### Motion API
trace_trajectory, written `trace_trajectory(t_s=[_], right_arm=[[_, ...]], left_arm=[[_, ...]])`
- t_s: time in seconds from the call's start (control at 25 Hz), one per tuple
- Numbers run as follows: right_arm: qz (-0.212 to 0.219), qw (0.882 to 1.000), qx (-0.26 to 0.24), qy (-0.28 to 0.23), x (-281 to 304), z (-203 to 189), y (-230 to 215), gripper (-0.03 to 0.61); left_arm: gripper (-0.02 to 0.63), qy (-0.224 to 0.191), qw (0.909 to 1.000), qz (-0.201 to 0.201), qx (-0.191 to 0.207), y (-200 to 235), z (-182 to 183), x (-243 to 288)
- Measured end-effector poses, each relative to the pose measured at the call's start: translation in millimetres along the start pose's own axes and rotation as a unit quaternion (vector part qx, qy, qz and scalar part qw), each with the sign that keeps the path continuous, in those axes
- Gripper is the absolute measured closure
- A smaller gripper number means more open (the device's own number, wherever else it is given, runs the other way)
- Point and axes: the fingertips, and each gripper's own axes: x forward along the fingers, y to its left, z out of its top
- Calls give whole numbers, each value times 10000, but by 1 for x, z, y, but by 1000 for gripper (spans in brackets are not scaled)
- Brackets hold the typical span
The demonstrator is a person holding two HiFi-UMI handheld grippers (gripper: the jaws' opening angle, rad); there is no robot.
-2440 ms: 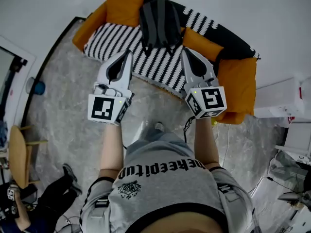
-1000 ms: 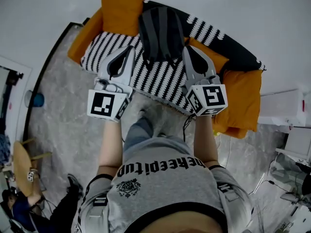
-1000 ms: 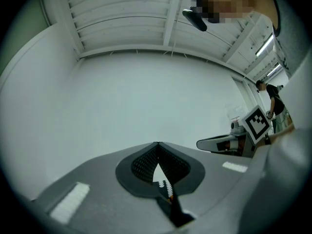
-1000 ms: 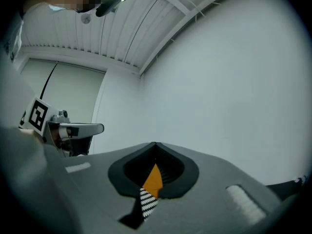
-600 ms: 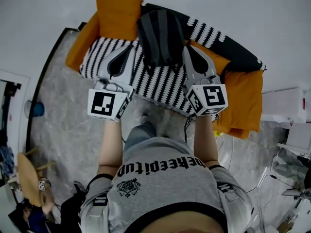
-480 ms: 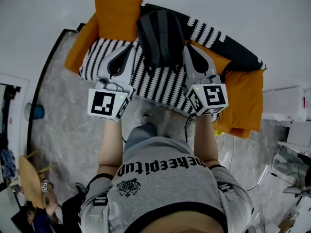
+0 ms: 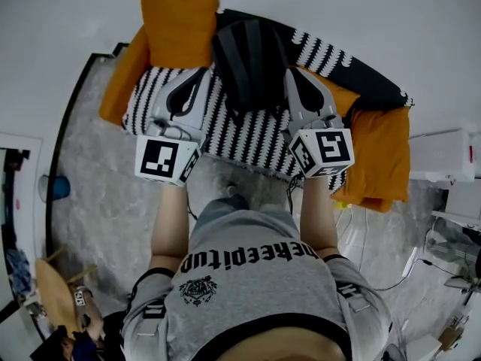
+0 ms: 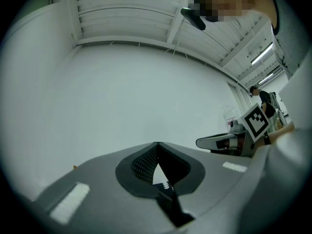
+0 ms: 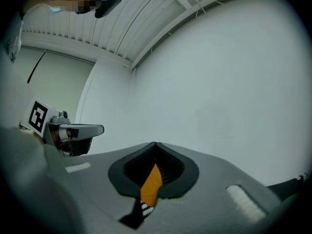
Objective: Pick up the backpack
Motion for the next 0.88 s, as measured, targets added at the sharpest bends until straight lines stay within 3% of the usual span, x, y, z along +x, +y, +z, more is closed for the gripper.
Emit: trace_trajectory(t_s=[0.4, 0.88], right_arm=[[-203, 9996, 16, 169, 16, -4, -6, 575], [-52, 9997, 23, 244, 49, -10, -29, 575]], left_arm=[[597, 8, 9999, -115, -32, 25, -9, 19], [595, 92, 9998, 183, -66, 44, -21, 44]])
